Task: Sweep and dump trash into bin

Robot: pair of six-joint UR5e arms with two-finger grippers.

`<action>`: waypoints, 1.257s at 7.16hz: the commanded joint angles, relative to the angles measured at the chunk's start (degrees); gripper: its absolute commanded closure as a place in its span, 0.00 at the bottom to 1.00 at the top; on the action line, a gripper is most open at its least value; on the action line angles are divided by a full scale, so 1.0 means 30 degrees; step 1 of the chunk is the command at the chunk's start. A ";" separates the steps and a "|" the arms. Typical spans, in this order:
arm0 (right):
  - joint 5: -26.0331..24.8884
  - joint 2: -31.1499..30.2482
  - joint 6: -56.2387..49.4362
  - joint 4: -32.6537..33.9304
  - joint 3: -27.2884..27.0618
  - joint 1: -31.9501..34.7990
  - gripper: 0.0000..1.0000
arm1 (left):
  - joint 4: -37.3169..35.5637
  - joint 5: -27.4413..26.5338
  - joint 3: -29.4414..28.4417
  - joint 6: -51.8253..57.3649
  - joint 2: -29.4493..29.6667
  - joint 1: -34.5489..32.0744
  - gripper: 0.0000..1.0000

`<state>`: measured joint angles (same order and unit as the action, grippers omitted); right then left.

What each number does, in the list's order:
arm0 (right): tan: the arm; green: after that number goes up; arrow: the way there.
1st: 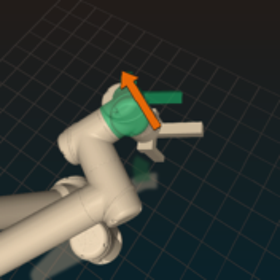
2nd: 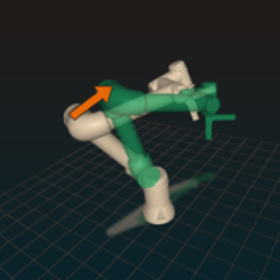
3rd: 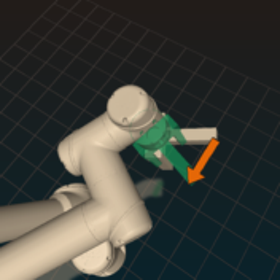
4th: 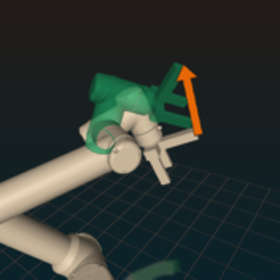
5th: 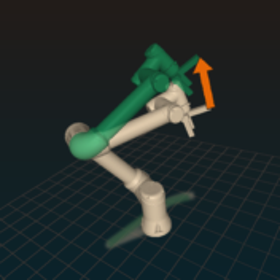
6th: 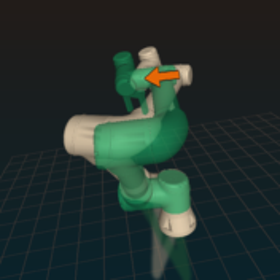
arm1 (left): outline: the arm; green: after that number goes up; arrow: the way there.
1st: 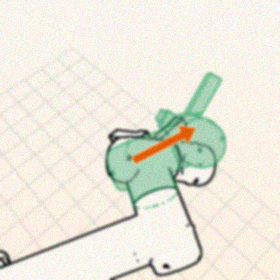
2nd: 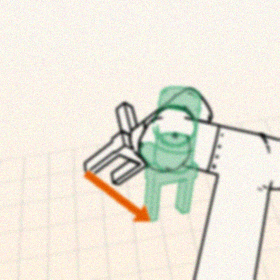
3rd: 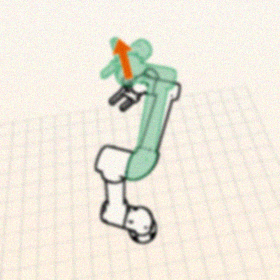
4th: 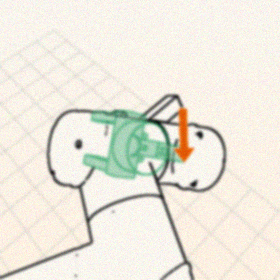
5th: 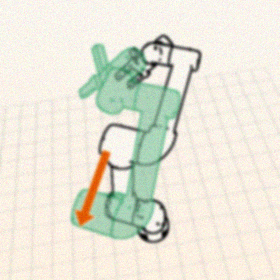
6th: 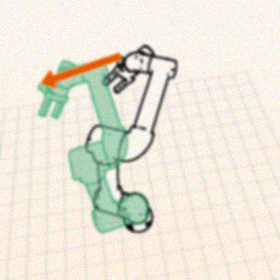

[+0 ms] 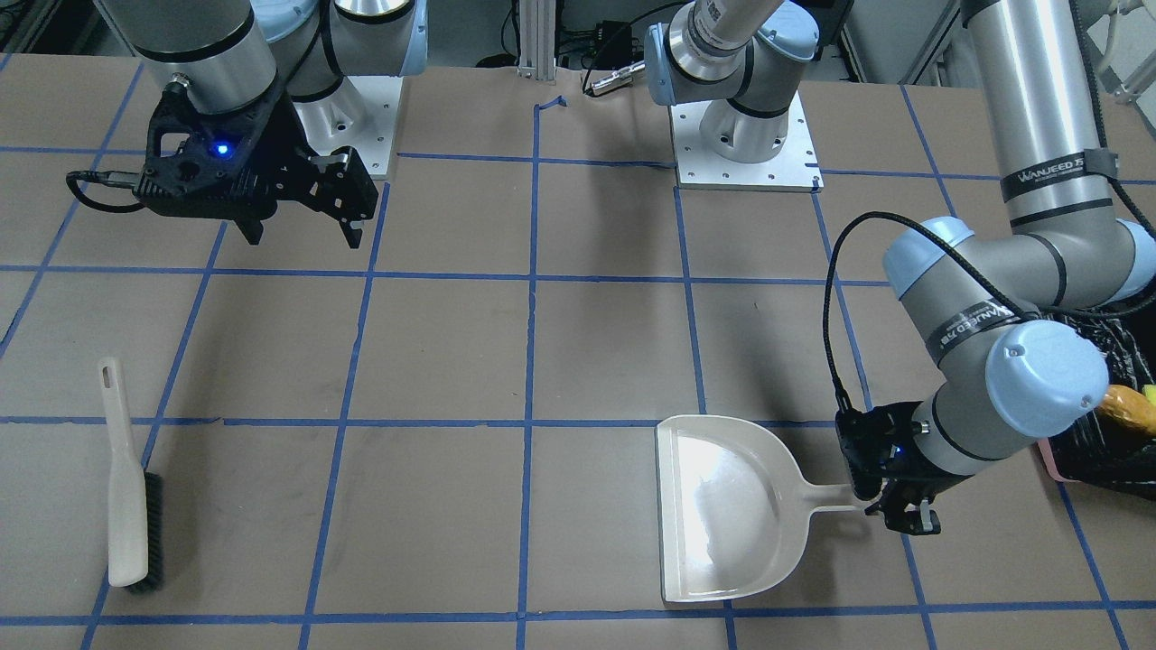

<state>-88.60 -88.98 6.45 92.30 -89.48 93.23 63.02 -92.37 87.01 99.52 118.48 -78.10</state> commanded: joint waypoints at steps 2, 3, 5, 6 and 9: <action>-0.1548 0.0040 0.0310 0.0345 -0.0086 -0.0170 0.00 | 0.2094 -0.0002 -0.0203 -0.2830 -0.2275 -0.1763 0.47; -0.1377 0.0070 0.0341 0.0289 -0.0143 -0.0170 0.00 | 0.3790 -0.0089 -0.0204 -0.7289 -0.3737 -0.2292 0.47; -0.1494 0.0070 0.0311 0.0346 -0.0174 -0.0170 0.00 | 0.5998 -0.0003 -0.0175 -1.4710 -0.6288 -0.3230 0.41; -0.1609 0.0070 0.0312 0.0144 -0.0260 -0.0199 0.00 | 0.6701 -0.0002 -0.0001 -1.8110 -0.7287 -0.3670 0.32; -0.1492 0.0040 0.0312 0.0317 -0.0173 -0.0170 0.00 | 0.9077 0.0810 0.0031 -2.9481 -0.9575 -0.5079 0.07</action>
<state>-93.00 -88.97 7.38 92.93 -90.04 92.71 88.29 -91.76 87.19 23.71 92.46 -92.33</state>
